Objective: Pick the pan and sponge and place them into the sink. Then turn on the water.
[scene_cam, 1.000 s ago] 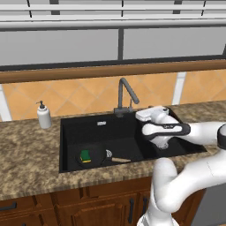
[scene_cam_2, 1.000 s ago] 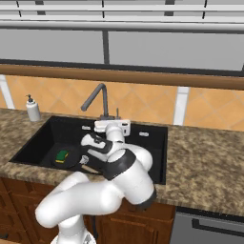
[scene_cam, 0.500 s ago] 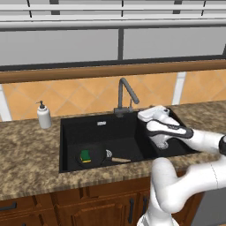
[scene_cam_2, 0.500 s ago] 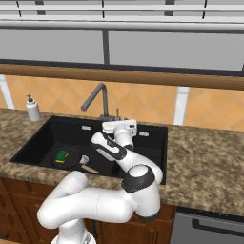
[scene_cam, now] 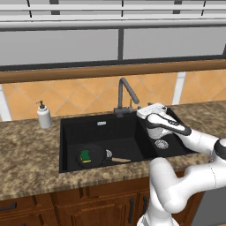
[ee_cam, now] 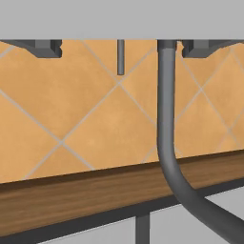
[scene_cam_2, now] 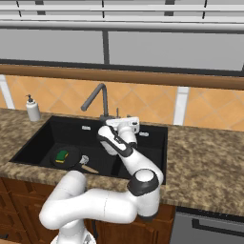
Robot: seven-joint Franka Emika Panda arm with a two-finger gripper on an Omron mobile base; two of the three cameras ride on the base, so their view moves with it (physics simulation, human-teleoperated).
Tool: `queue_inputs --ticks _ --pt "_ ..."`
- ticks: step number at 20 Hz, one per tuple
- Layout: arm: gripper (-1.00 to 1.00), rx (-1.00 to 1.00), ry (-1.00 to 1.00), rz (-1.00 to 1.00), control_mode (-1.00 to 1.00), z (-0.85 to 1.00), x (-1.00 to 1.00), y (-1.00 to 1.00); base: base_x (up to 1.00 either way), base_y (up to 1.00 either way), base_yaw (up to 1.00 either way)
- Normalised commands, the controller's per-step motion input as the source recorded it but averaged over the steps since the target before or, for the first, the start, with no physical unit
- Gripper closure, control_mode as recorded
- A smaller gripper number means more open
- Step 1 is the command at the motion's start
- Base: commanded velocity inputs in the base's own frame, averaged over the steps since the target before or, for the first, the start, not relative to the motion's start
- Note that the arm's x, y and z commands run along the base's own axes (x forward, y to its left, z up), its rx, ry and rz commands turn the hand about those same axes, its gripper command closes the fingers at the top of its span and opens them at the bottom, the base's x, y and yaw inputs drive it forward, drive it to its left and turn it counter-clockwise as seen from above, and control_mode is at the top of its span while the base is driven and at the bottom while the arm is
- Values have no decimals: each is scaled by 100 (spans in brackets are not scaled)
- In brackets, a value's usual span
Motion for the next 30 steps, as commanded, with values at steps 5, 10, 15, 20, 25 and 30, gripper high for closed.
queue_inputs --ticks 5,10,15,20,25,30 --pt "-100 0 0 -8 -100 -2 1 2 0 0 0" --pt "-100 0 0 -14 -100 0 0 1 0 0 0" --pt "-100 0 0 -15 -100 -1 0 4 0 0 0" --pt "-100 0 0 -10 -100 -2 0 2 0 0 0" --pt "-100 0 0 -4 -100 -9 0 0 0 0 0" --pt "-100 0 6 -9 -100 -1 -4 15 0 0 0"
